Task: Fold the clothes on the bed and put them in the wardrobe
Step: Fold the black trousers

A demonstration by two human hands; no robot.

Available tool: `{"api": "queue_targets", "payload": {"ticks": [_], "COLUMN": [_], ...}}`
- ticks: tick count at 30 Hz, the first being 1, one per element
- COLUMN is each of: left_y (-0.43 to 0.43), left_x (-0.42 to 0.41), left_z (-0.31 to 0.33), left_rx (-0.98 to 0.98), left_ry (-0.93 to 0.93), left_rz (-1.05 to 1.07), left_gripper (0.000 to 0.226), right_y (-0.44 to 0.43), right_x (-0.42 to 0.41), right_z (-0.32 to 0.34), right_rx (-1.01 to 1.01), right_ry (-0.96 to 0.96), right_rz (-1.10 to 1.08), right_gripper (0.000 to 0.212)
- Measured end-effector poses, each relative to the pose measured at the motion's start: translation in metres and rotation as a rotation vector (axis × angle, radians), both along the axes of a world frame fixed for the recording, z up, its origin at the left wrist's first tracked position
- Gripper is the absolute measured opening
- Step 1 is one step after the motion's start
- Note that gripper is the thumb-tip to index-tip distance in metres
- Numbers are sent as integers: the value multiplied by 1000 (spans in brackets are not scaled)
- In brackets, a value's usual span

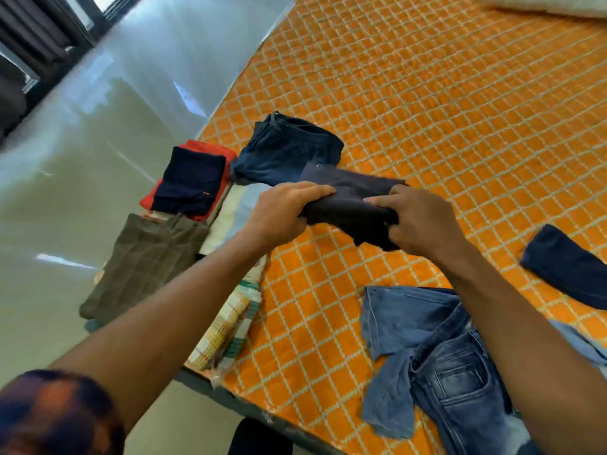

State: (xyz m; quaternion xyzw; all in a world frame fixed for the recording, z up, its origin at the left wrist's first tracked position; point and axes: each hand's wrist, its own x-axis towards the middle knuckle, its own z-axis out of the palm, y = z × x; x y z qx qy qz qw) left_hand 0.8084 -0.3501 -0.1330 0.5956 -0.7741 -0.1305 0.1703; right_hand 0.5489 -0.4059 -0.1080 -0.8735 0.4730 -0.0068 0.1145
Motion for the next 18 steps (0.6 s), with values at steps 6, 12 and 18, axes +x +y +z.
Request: {"api": "queue_targets", "payload": {"ticks": [6,12,18], "left_y": [29,138,148], "left_x": [4,-7,-20], "left_z": [-94,-196,-198], "left_rx": [-29,556,513], "left_ry": [-50,-336,-335], "left_rz": [-85,-87,101], "left_gripper": [60,81,99], "right_y": [56,193,197], "right_x": [0,12,7], "right_z": [-95,-224,-227], "right_rx": [-100,273,405], "right_ry": [-124,180,-71], "right_rz": [-145,-184,-466], "right_gripper": [66,80,80]}}
